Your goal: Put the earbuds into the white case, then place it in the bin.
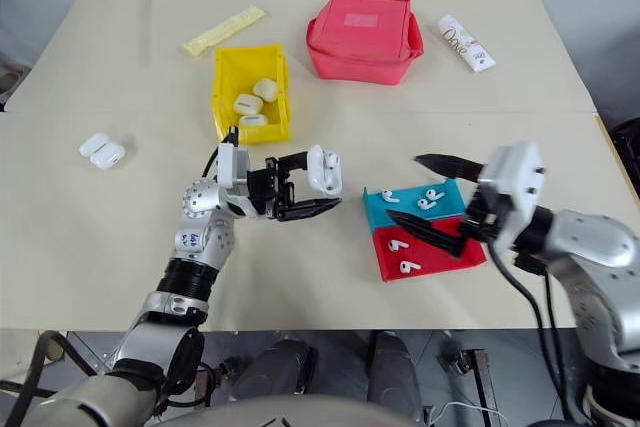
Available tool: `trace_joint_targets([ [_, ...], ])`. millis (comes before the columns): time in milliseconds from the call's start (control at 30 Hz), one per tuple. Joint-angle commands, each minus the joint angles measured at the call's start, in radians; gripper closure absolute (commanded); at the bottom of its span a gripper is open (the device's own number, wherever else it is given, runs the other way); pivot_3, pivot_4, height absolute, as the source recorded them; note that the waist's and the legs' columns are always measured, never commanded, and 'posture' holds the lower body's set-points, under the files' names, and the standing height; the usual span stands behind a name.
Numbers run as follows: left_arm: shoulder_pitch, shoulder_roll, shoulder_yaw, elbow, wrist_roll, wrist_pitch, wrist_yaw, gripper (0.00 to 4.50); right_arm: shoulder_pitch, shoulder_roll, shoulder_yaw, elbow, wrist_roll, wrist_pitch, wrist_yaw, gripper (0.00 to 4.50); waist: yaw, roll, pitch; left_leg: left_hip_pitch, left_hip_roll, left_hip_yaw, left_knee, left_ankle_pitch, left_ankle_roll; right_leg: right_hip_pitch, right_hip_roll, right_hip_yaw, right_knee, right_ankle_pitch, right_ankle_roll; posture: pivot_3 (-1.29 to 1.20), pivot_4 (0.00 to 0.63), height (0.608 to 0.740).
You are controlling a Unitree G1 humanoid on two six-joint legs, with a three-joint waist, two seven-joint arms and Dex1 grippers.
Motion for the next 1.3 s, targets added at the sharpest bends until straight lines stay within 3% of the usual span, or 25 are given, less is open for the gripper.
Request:
trace_joint_targets([
  [33, -0.020, 0.016, 0.022, 0.015, -0.007, -0.018, -0.015, 1.74, 0.147, -0.007, -0.175, -0.067, 0.023, -0.001, 0.026, 0.03, 0.001, 0.000, 0.000, 0.000, 0.000, 0.000, 0.000, 0.000, 0.000, 0.000, 0.000, 0.000, 0.000, 0.000, 0.000, 0.00, 0.150, 0.740],
  [233, -0.044, 0.059, 0.058, 0.083, -0.003, -0.035, -0.031, 1.74, 0.398, 0.056, -0.386, -0.124, 0.067, -0.023, 0.076, 0.03, -0.001, 0.000, 0.000, 0.001, 0.001, 0.001, -0.001, 0.000, 0.000, 0.000, 0.001, 0.001, 0.000, 0.000, 0.000, 0.00, 0.150, 0.740],
  [367, -0.065, 0.075, 0.076, 0.115, -0.006, -0.048, -0.039, 1.74, 0.502, 0.098, -0.462, -0.150, 0.092, -0.032, 0.084, 0.03, -0.002, 0.000, 0.000, 0.001, 0.000, 0.001, -0.001, 0.000, 0.000, 0.000, 0.000, 0.001, 0.000, 0.000, 0.000, 0.00, 0.150, 0.740],
  [533, -0.055, 0.092, 0.087, 0.096, -0.010, -0.043, -0.034, 1.74, 0.568, 0.115, -0.495, -0.192, 0.120, -0.020, 0.070, 0.03, -0.001, 0.000, 0.000, 0.001, 0.001, 0.001, -0.001, 0.000, 0.000, 0.000, 0.000, 0.002, 0.000, 0.000, 0.000, 0.00, 0.150, 0.740],
  [733, -0.007, 0.097, 0.084, 0.009, -0.017, -0.020, -0.012, 1.74, 0.526, 0.045, -0.454, -0.244, 0.148, 0.039, 0.002, 0.03, -0.002, 0.000, 0.000, 0.001, 0.001, 0.001, -0.001, 0.000, 0.000, 0.000, 0.000, 0.002, 0.000, 0.000, 0.000, 0.00, 0.150, 0.740],
  [1033, 0.098, 0.087, 0.066, -0.181, -0.018, 0.035, 0.064, 1.74, 0.235, -0.300, -0.215, -0.162, 0.095, 0.254, -0.094, 0.03, 0.001, -0.001, 0.001, 0.001, 0.001, 0.001, 0.000, 0.000, 0.000, 0.000, -0.001, 0.001, -0.001, 0.000, 0.000, 0.00, 0.150, 0.740],
  [1167, 0.167, 0.086, 0.053, -0.266, -0.021, 0.052, 0.099, 1.74, -0.063, -0.448, 0.101, -0.040, 0.033, 0.337, -0.080, 0.03, -0.002, -0.001, 0.001, 0.000, 0.000, 0.002, 0.000, 0.000, 0.001, 0.000, -0.002, 0.001, -0.001, 0.000, 0.000, 0.00, 0.150, 0.740],
  [1300, 0.208, 0.082, 0.048, -0.309, -0.015, 0.052, 0.139, 1.74, -0.402, -0.427, 0.406, 0.101, -0.109, 0.376, -0.039, 0.03, -0.008, 0.000, 0.002, 0.000, 0.001, 0.002, -0.001, 0.000, 0.000, 0.000, -0.002, 0.000, -0.003, 0.001, -0.001, 0.00, 0.150, 0.740],
])
